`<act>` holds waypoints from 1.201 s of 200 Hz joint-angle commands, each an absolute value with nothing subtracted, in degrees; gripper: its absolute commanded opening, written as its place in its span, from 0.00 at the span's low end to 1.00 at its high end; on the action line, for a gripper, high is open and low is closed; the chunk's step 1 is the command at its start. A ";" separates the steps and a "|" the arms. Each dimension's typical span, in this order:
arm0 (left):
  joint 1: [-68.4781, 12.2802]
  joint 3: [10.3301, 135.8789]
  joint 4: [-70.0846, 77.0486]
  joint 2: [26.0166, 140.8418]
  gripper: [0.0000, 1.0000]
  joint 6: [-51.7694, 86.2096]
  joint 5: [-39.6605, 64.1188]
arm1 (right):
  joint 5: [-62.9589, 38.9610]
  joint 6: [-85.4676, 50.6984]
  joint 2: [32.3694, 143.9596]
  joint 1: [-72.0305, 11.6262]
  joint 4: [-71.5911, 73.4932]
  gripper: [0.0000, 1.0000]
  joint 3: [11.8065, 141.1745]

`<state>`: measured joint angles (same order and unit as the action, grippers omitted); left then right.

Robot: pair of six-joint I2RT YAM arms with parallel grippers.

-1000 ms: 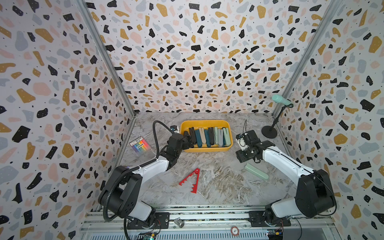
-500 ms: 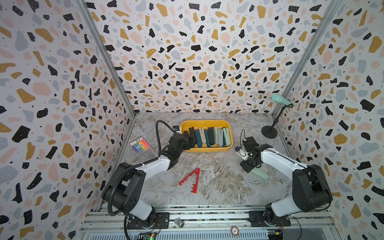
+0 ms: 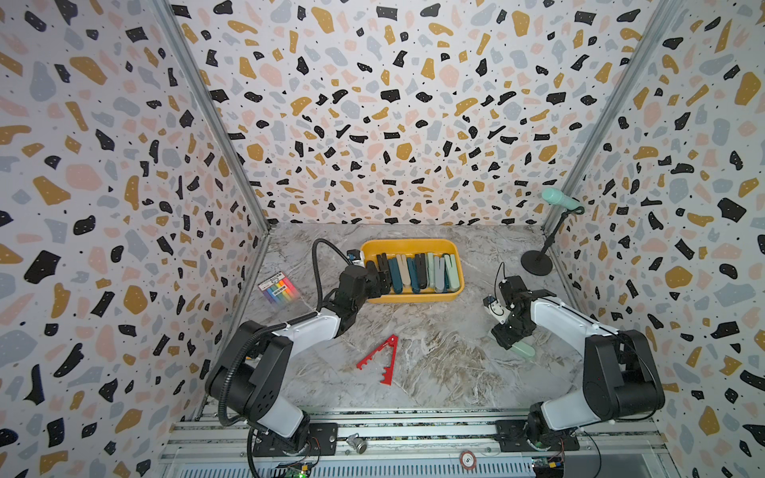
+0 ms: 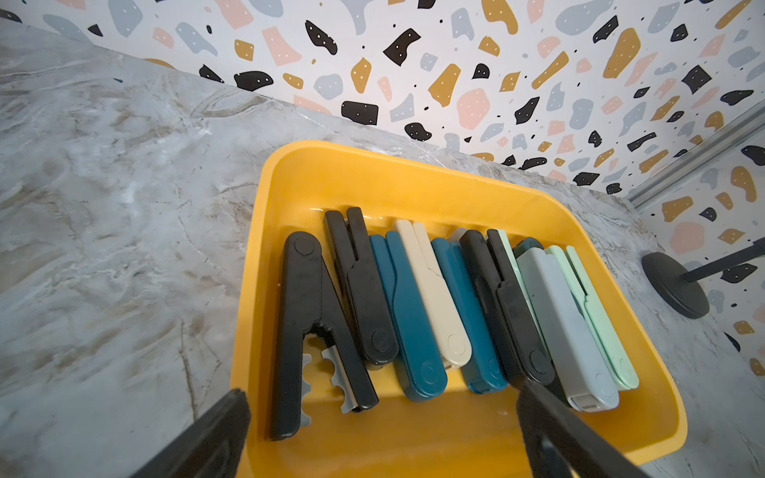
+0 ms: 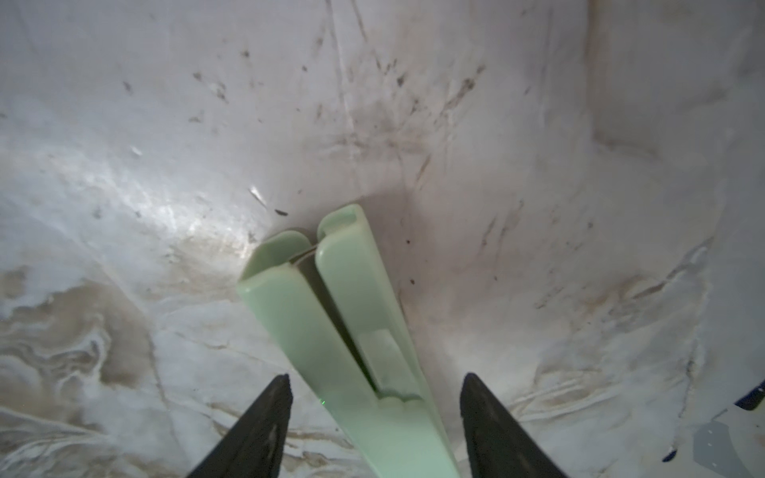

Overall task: Put the pruning pliers into the storage box
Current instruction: Pick up the pruning pliers from the center of the board.

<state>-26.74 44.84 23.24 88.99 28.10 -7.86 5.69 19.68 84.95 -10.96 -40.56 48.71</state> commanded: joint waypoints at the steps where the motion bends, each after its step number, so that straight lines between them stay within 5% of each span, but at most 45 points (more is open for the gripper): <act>1: -26.63 45.87 25.75 89.21 0.99 28.08 -7.12 | 5.28 20.57 84.20 -11.33 -42.29 0.65 48.88; 112: -26.54 44.83 24.65 87.08 0.99 27.83 -9.12 | 8.81 18.88 95.54 -18.05 -41.25 0.20 53.03; 193: -26.54 44.16 23.00 85.70 0.99 29.06 -9.49 | 4.60 15.03 104.01 -37.69 -37.80 0.20 70.54; 240: -26.54 41.95 21.14 82.39 0.99 29.35 -12.17 | -0.05 9.38 112.79 -39.53 -39.04 0.34 80.03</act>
